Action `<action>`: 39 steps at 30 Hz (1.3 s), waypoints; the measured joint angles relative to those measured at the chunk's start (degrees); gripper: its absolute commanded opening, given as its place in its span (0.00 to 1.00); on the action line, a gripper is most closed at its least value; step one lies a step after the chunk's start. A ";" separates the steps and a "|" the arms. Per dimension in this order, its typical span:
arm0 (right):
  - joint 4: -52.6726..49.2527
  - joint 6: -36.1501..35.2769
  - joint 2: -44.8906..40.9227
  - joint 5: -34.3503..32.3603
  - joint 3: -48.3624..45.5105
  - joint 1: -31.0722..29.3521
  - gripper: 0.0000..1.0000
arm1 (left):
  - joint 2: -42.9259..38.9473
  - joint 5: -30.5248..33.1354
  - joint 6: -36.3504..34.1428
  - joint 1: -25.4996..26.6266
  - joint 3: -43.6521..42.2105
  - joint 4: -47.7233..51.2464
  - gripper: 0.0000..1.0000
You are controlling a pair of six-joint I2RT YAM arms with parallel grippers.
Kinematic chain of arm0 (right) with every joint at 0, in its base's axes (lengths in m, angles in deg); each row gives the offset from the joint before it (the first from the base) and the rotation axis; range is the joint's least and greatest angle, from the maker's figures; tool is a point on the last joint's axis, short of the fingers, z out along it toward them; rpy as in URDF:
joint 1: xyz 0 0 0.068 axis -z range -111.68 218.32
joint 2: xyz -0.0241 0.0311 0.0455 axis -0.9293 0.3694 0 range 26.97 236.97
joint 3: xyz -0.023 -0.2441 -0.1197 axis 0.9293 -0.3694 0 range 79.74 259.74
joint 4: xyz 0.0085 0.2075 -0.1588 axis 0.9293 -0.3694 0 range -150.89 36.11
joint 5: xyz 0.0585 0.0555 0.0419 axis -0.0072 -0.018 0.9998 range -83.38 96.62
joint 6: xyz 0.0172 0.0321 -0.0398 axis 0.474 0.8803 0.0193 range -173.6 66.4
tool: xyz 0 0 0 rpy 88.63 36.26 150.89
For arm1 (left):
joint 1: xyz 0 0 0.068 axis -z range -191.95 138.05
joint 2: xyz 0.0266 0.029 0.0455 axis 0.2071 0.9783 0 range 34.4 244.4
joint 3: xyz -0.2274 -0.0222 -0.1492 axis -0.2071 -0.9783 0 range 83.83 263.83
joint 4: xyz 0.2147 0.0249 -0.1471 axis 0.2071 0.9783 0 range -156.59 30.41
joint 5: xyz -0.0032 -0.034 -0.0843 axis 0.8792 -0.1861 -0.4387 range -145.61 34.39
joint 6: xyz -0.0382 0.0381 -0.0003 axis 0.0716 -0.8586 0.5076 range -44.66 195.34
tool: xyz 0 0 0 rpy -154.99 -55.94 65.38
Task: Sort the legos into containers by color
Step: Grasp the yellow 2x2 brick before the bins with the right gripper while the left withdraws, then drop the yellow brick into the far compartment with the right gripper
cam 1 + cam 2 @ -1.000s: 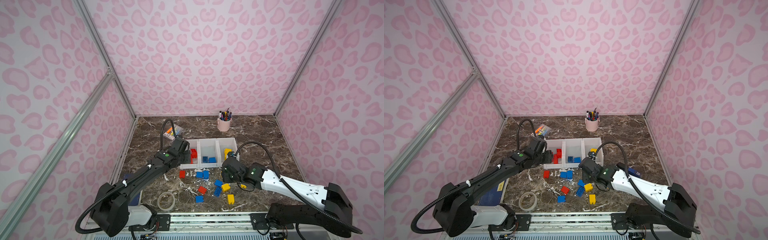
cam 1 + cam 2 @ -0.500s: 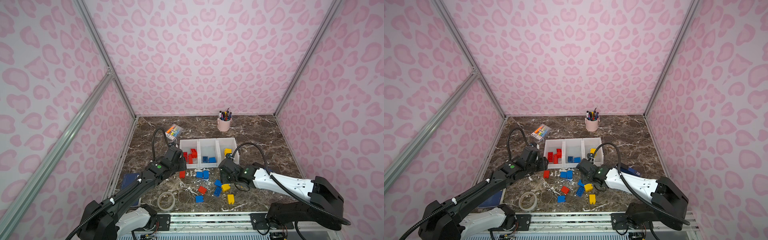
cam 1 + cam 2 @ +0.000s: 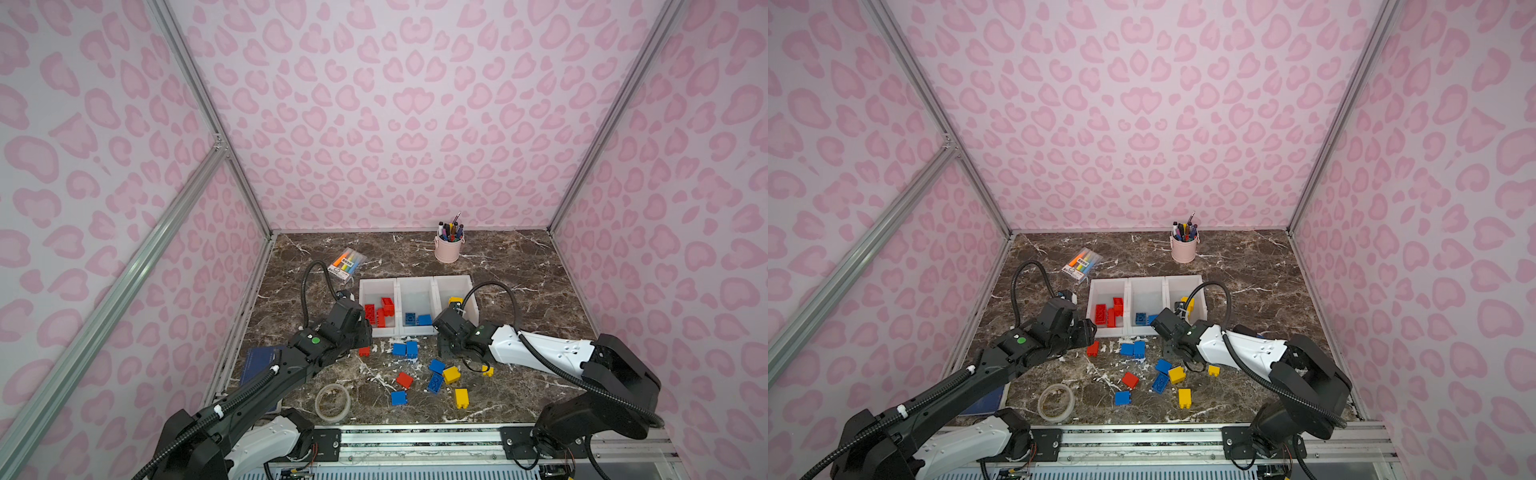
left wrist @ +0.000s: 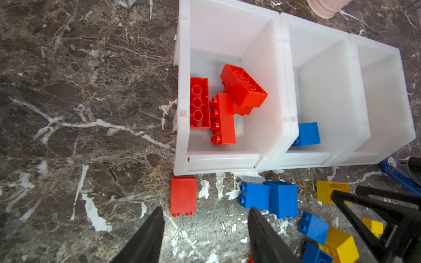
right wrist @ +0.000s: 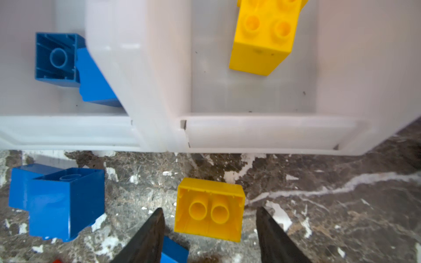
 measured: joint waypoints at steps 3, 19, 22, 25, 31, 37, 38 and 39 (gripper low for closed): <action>0.85 -0.66 1.33 0.52 0.00 0.59 0.59 | -0.39 0.02 0.20 0.31 -0.37 0.00 0.61; 2.91 -0.42 1.49 0.61 -1.14 0.68 0.40 | -1.66 0.11 1.44 1.49 -2.19 0.09 0.61; 1.16 -0.20 -1.60 0.22 -0.98 -0.37 0.40 | -1.99 0.13 1.46 1.60 -2.47 0.09 0.62; -1.53 -0.28 -5.77 -0.22 0.57 -0.79 0.41 | -2.34 0.33 1.51 1.84 -2.95 0.09 0.62; -4.96 -4.79 -10.16 -1.60 6.32 4.72 0.42 | -2.38 0.46 1.70 1.90 -3.21 0.13 0.62; -4.92 -10.12 -6.29 1.03 10.45 11.39 0.42 | -2.45 0.48 2.03 2.23 -3.32 0.07 0.62; -4.83 -10.60 -5.01 2.14 10.97 12.28 0.42 | -2.51 0.46 2.08 2.32 -3.48 0.09 0.62; -4.81 -11.17 -3.96 2.86 11.37 12.83 0.42 | -2.60 0.46 2.10 2.40 -3.56 0.13 0.62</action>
